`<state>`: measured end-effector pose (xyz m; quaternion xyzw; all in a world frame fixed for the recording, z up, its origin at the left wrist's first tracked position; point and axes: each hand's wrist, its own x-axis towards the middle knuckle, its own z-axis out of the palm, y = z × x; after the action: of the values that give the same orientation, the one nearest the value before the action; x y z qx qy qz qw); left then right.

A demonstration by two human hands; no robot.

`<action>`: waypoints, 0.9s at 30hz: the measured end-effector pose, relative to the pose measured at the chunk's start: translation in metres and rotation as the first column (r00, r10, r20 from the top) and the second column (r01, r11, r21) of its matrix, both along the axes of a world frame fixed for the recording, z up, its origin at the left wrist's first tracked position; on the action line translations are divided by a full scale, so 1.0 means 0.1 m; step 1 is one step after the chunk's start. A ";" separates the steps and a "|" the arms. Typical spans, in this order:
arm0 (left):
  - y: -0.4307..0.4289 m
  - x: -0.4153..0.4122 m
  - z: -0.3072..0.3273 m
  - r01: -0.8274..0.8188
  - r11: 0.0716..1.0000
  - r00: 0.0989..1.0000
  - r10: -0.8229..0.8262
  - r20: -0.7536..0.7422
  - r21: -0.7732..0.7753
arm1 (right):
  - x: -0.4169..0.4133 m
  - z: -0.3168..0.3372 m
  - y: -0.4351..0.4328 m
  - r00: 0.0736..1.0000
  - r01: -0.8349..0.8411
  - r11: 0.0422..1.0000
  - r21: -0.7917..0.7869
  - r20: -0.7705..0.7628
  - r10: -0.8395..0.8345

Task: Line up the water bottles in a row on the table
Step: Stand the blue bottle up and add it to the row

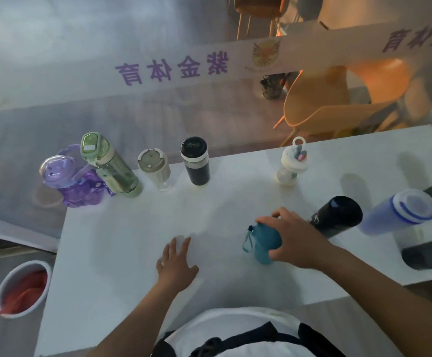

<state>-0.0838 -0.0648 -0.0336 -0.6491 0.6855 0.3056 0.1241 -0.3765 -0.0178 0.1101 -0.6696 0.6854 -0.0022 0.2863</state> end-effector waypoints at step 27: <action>0.05 0.32 -0.07 0.072 0.997 0.997 -0.073 0.025 0.041 | 0.11 -0.15 -2.38 0.974 0.217 0.946 -0.241 0.109 -0.196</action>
<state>-0.0517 -0.0594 -0.0402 -0.6253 0.7005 0.3059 0.1571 -0.3659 -0.2555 0.0951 -0.6241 0.7335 -0.1471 0.2255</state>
